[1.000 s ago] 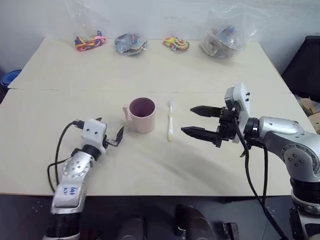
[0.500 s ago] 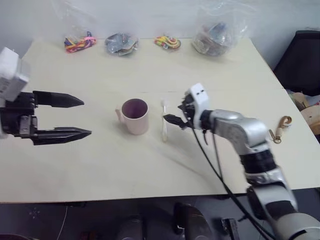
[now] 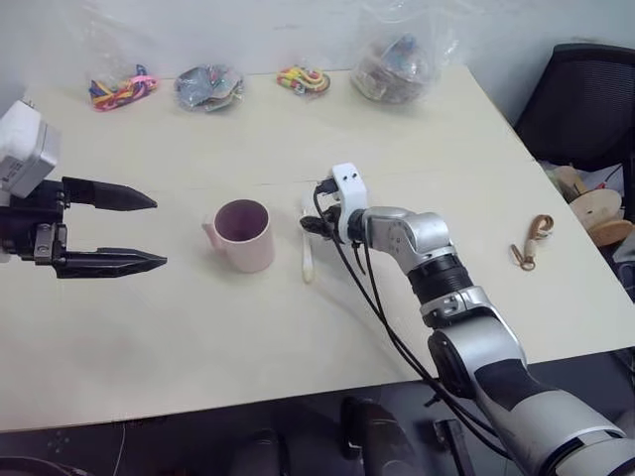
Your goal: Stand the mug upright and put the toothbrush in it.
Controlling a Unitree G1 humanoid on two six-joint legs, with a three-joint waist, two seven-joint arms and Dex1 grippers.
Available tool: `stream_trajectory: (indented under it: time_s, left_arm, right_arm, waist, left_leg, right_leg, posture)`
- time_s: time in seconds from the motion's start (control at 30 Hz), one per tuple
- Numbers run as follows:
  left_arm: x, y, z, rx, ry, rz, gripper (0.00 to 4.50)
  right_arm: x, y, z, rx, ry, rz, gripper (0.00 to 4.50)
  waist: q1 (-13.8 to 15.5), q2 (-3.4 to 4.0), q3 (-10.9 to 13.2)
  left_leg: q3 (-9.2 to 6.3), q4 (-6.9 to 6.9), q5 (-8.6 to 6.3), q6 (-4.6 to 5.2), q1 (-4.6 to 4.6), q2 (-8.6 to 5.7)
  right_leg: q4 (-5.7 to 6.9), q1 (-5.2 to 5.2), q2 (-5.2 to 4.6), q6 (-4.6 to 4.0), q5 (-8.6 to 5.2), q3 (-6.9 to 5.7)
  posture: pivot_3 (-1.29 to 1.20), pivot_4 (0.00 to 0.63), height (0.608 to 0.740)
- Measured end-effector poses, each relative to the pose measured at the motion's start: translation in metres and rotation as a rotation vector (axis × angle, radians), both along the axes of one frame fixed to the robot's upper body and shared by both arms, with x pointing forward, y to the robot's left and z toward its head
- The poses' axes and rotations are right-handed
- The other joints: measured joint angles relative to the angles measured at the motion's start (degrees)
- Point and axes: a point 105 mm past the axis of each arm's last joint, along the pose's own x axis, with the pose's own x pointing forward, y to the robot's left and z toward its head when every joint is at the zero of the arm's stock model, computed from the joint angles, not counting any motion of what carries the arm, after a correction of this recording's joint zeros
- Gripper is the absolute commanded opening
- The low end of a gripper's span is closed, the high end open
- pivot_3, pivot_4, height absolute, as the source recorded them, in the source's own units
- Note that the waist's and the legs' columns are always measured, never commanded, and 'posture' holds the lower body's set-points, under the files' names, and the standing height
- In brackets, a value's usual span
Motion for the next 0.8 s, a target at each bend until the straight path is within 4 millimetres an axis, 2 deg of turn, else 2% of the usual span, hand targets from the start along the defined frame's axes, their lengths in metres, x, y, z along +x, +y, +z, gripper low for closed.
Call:
stream_trajectory:
  time_s: [0.03, 0.2, 0.53, 0.6, 0.73, 0.77, 0.8]
  left_arm:
    - [0.000, 0.000, 0.000, -0.001, -0.001, 0.001, 4.50]
    - [0.002, 0.002, -0.006, -0.002, 0.009, 0.010, 4.50]
    - [0.003, 0.003, -0.008, -0.002, 0.002, 0.013, 4.50]
    - [0.003, 0.002, -0.005, -0.004, -0.009, 0.009, 4.50]
    - [0.004, 0.001, -0.002, -0.005, -0.023, 0.005, 4.50]
    - [0.004, 0.001, -0.002, -0.005, -0.019, 0.005, 4.50]
    - [0.004, 0.001, -0.003, -0.004, -0.015, 0.004, 4.50]
  right_arm:
    - [-0.004, 0.003, -0.001, 0.001, 0.006, 0.017, 1.85]
    - [-0.016, 0.015, -0.006, -0.011, 0.018, 0.065, 1.85]
    - [-0.018, 0.020, -0.007, -0.040, 0.007, 0.080, 1.85]
    - [-0.018, 0.020, -0.007, -0.045, 0.002, 0.081, 1.49]
    - [-0.020, 0.021, -0.010, -0.046, 0.005, 0.084, 0.35]
    - [-0.020, 0.022, -0.010, -0.048, 0.003, 0.084, 0.15]
    - [-0.020, 0.022, -0.010, -0.050, 0.002, 0.083, 0.15]
  waist:
    - [-0.01, 0.00, 0.00]
    - [0.03, 0.00, 0.00]
    - [0.07, -0.01, -0.01]
    - [0.07, -0.01, -0.01]
    - [0.04, -0.01, -0.01]
    - [0.04, -0.01, -0.01]
    - [0.04, -0.01, -0.01]
  left_leg:
    - [0.00, -0.01, 0.00, 0.00, 0.00, 0.00]
    - [0.04, -0.01, 0.00, -0.01, 0.00, 0.00]
    - [0.05, 0.00, 0.01, -0.01, 0.02, -0.02]
    - [0.05, 0.00, 0.01, -0.01, 0.02, -0.02]
    - [0.05, -0.01, 0.01, -0.01, 0.05, -0.02]
    - [0.06, -0.01, 0.01, -0.02, 0.05, -0.02]
    - [0.06, 0.00, 0.02, -0.03, 0.05, -0.02]
  right_leg:
    - [0.02, -0.02, 0.00, -0.01, -0.01, 0.01]
    - [0.05, -0.05, -0.01, -0.02, -0.01, 0.05]
    - [0.07, -0.05, -0.01, -0.02, -0.01, 0.06]
    - [0.08, -0.05, -0.01, -0.02, -0.01, 0.06]
    - [0.10, -0.04, 0.00, -0.03, -0.01, 0.07]
    - [0.11, -0.04, 0.00, -0.03, -0.02, 0.08]
    - [0.12, -0.04, 0.00, -0.03, -0.02, 0.08]
  posture:
    - [0.00, 0.150, 0.740]
    - [0.00, 0.150, 0.740]
    - [0.00, 0.150, 0.740]
    - [0.00, 0.150, 0.740]
    - [0.00, 0.150, 0.740]
    - [0.00, 0.150, 0.740]
    - [0.00, 0.150, 0.740]
